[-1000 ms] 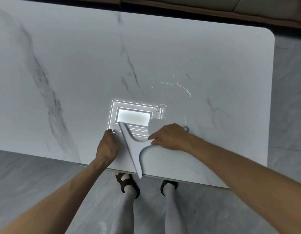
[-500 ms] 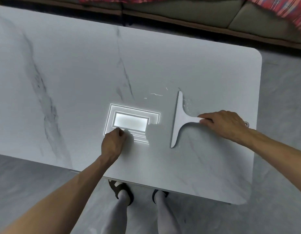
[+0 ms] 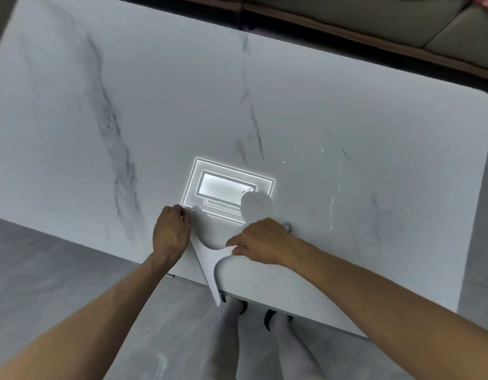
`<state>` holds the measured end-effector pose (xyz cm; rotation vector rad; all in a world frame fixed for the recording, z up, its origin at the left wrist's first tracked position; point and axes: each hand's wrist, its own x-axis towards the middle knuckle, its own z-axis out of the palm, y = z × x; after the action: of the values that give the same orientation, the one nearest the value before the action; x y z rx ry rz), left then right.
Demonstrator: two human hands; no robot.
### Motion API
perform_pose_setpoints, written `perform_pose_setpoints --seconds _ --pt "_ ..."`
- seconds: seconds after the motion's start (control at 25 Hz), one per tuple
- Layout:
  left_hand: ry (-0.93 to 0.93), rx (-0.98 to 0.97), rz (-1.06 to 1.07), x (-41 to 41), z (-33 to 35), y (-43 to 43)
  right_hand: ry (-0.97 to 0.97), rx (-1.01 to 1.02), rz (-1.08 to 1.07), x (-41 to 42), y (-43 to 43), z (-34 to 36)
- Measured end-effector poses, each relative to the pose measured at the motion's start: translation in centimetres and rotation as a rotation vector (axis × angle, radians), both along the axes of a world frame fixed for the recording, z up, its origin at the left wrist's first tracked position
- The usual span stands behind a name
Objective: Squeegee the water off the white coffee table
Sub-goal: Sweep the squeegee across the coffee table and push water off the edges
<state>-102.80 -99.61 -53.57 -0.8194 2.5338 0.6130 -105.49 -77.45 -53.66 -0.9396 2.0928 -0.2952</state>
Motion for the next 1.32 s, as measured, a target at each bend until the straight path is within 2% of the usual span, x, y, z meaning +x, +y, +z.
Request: perform_pose_setpoints --seconds 0.16,0.32,0.44,0.56,0.64,0.72,0.84,1.08,1.16,1.32 --pt "0.037 0.061 -0.003 -2.1 0.0 0.3 0.079 0.030 -0.095 -5.8 2.2 0.7" --pt "-0.013 0.133 -0.023 -4.7 -0.5 3.8 0.148 0.117 -0.303 -11.9 9.8 0.9" --pt "-0.029 0.168 -0.006 -6.5 -0.8 7.9 0.162 0.164 -0.398 -14.1 16.8 1.0" --pt "-0.039 0.197 -0.086 -8.7 -1.2 12.7 0.208 0.191 -0.519 -14.6 24.4 1.7" --pt "-0.054 0.110 -0.218 -10.4 -2.2 15.6 0.241 0.222 -0.580 -14.4 28.7 2.8" --pt "-0.088 -0.084 -0.360 -12.3 -3.4 18.6 0.267 0.231 -0.616 -14.5 31.5 4.0" --pt "-0.180 -0.159 -0.334 -14.6 -4.8 21.4 0.254 0.150 -0.700 -18.5 31.3 4.6" --pt "-0.271 -0.218 -0.459 -14.8 -6.5 21.9 0.099 -0.081 -0.961 -30.3 22.0 1.6" --pt "-0.263 -0.227 -0.486 -15.0 -6.2 21.9 0.090 -0.096 -0.957 -30.7 20.5 0.8" --pt "-0.299 -0.206 -0.517 -15.4 -5.1 22.1 0.217 0.051 -0.836 -25.3 23.5 0.2"
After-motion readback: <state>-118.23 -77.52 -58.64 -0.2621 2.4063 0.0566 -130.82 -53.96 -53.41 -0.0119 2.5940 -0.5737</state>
